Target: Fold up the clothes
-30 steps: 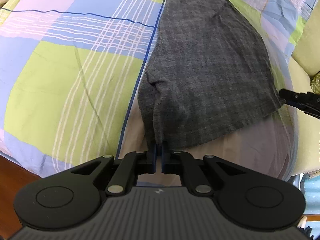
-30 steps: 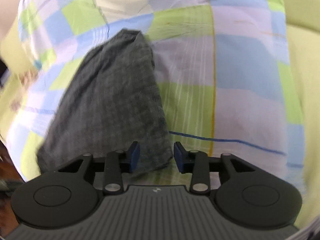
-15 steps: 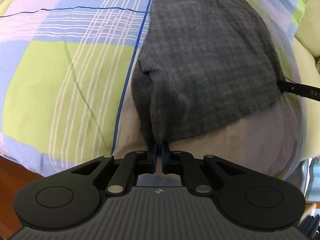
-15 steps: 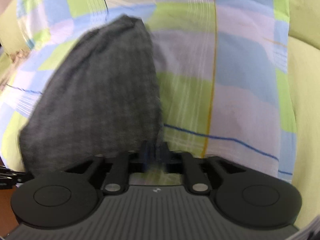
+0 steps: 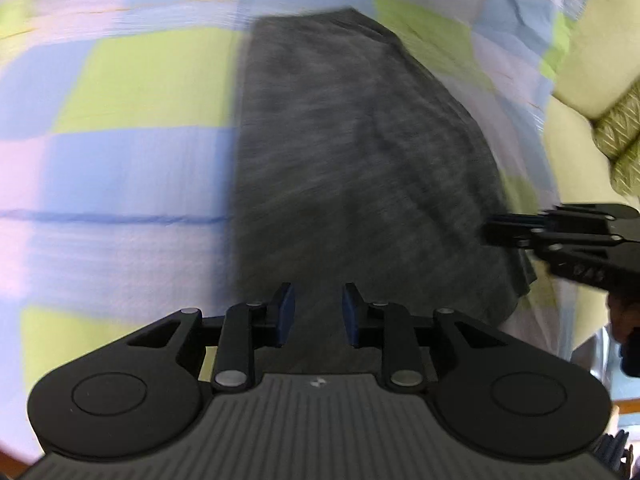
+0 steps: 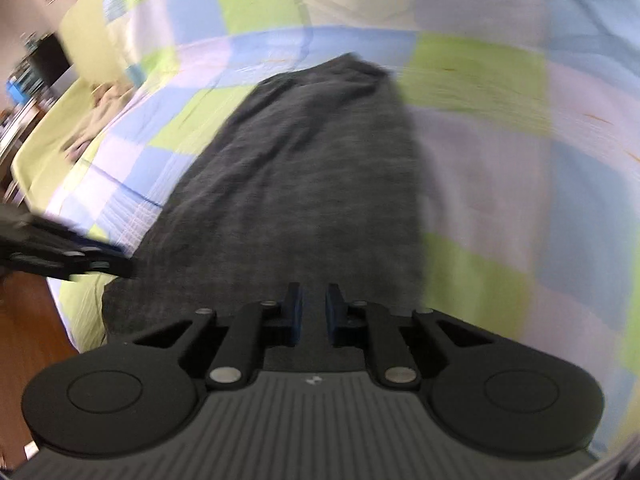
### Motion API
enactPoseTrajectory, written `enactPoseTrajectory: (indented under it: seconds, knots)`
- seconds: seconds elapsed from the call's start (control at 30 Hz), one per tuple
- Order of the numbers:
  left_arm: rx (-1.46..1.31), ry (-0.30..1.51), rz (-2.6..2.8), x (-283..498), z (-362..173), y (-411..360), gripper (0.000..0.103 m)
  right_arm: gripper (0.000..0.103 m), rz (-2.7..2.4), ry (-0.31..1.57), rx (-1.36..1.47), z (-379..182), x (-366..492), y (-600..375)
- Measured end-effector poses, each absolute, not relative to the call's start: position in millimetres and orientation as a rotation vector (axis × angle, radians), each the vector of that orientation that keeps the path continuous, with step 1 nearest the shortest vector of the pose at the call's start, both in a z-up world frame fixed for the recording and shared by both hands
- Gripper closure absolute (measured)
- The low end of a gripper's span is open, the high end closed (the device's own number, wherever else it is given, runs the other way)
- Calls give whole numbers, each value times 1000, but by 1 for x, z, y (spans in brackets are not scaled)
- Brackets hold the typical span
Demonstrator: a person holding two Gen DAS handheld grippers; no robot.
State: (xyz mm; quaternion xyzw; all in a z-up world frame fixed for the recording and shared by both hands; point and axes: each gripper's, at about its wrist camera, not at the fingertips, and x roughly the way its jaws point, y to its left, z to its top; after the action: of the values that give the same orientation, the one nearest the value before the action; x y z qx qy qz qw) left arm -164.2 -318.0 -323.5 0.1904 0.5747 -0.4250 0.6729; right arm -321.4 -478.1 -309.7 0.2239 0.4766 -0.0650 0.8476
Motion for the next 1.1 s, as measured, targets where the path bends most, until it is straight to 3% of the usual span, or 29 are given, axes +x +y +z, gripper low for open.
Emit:
enactPoseTrajectory:
  seconds: [0.13, 0.2, 0.23, 0.3, 0.37, 0.63, 0.83, 1.03, 1.07, 1.1]
  knots:
    - [491, 1362, -969, -159, -340, -336, 72, 88, -119, 1136, 498, -324, -303, -489]
    - [491, 1386, -999, -147, -326, -342, 71, 74, -106, 1131, 513, -312, -299, -497]
    - [487, 1380, -1008, -140, -318, -345, 69, 71, -99, 1129, 520, -305, -298, -501]
    - [509, 1365, -983, -111, -295, -362, 51, 63, -60, 1092, 515, -287, -286, -517]
    - [526, 1347, -955, -92, -287, -376, 46, 60, -14, 1073, 482, -275, -265, -535]
    - [526, 1281, -880, -4, -292, -449, 45, 53, 150, 1062, 277, -286, -152, -603]
    - [422, 1358, -919, 29, -323, -459, 45, 45, 238, 1051, 387, -316, -115, -648]
    - [211, 1433, -1019, 44, -351, -444, 37, 46, 326, 1077, 580, -366, -102, -668]
    - [189, 1422, -1045, 45, -353, -442, 38, 63, 350, 1063, 612, -372, -103, -670]
    - [170, 1409, -1070, 47, -354, -441, 49, 78, 364, 1058, 638, -376, -103, -672]
